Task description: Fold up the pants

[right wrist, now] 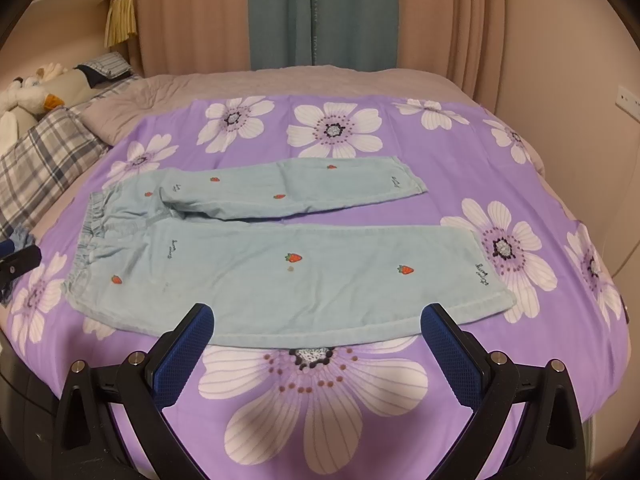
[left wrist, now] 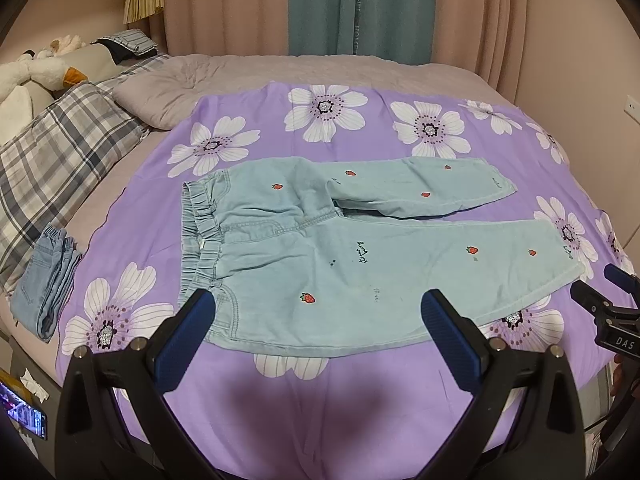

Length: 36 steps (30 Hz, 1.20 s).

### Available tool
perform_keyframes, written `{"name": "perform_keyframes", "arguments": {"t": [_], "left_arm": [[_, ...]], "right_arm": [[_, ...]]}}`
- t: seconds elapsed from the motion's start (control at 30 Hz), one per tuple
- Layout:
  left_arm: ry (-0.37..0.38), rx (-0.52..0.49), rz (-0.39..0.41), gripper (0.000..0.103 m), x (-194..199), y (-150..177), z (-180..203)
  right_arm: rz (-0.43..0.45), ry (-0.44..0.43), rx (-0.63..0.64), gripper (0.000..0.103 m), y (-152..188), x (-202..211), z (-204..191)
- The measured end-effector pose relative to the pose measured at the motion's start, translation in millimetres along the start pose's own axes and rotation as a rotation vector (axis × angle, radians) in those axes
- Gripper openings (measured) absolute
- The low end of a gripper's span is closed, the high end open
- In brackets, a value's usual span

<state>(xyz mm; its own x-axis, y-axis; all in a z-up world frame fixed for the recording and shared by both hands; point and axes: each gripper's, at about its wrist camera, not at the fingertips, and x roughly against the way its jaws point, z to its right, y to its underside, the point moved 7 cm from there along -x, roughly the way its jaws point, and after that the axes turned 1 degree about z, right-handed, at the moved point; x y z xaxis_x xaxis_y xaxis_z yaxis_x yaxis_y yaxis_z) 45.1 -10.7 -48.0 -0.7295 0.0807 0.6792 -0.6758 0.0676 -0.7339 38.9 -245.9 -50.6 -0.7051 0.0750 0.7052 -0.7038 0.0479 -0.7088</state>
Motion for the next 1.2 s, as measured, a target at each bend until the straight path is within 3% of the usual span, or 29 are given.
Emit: {"name": "perform_keyframes", "arguments": {"t": [1.2], "left_arm": [[0.006, 0.013, -0.026, 0.103, -5.2, 2.4, -2.9]], "right_arm": [[-0.014, 0.01, 0.001, 0.102, 5.5, -2.1, 1.7]]}}
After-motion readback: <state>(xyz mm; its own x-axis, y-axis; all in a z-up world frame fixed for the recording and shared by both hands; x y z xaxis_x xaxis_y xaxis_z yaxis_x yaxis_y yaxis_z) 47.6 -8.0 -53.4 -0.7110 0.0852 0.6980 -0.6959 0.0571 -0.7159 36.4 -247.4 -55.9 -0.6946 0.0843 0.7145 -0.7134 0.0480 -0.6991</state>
